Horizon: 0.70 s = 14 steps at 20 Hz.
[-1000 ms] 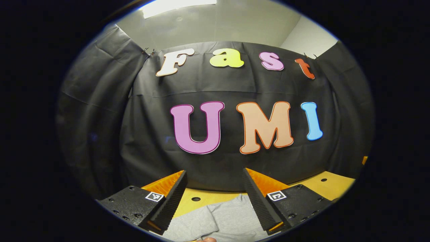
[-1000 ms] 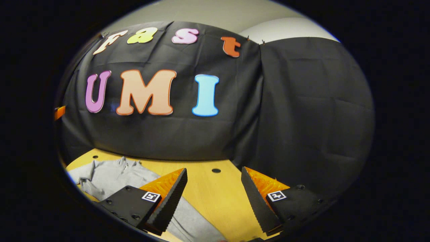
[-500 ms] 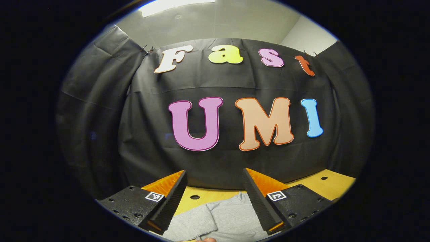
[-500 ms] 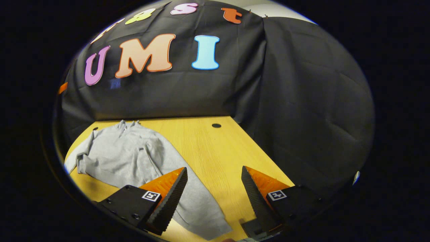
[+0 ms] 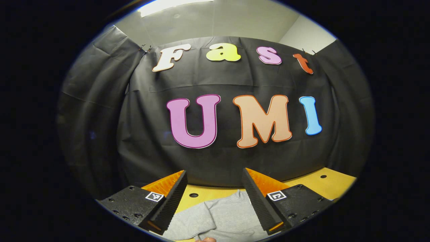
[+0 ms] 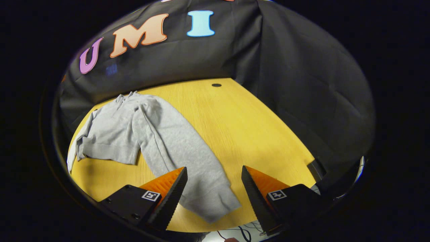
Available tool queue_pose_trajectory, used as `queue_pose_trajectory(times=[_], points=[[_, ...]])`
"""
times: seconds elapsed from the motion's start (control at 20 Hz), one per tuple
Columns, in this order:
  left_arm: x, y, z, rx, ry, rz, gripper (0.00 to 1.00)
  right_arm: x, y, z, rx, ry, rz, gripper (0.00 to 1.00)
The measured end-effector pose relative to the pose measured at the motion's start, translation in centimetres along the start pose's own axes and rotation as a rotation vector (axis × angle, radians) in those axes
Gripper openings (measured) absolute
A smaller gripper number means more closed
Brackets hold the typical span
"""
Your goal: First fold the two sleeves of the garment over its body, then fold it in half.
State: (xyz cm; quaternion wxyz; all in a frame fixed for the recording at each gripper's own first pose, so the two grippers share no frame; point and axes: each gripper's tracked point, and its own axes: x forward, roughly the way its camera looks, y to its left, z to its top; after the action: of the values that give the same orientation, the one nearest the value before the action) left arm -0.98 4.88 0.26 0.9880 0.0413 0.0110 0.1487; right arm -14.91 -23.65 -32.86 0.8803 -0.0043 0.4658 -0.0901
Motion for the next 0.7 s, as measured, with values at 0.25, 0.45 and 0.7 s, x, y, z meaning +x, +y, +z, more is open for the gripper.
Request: queue_pose_trajectory(times=[0.25, 0.45, 0.7], points=[[-0.5, -0.7, 0.0, 0.020, 0.006, 0.001, 0.96, 0.9, 0.1, -3.6, 0.011, 0.092, 0.023, 1.00], [-1.4, -2.0, -0.2, 0.018, 0.018, 0.018, 0.95, 1.4, 0.1, -5.5, -0.002, 0.147, 0.054, 1.00], [-3.0, -3.1, -0.7, 0.014, 0.039, 0.076, 0.95, 1.3, 1.4, -5.5, -0.073, 0.159, 0.155, 0.61]])
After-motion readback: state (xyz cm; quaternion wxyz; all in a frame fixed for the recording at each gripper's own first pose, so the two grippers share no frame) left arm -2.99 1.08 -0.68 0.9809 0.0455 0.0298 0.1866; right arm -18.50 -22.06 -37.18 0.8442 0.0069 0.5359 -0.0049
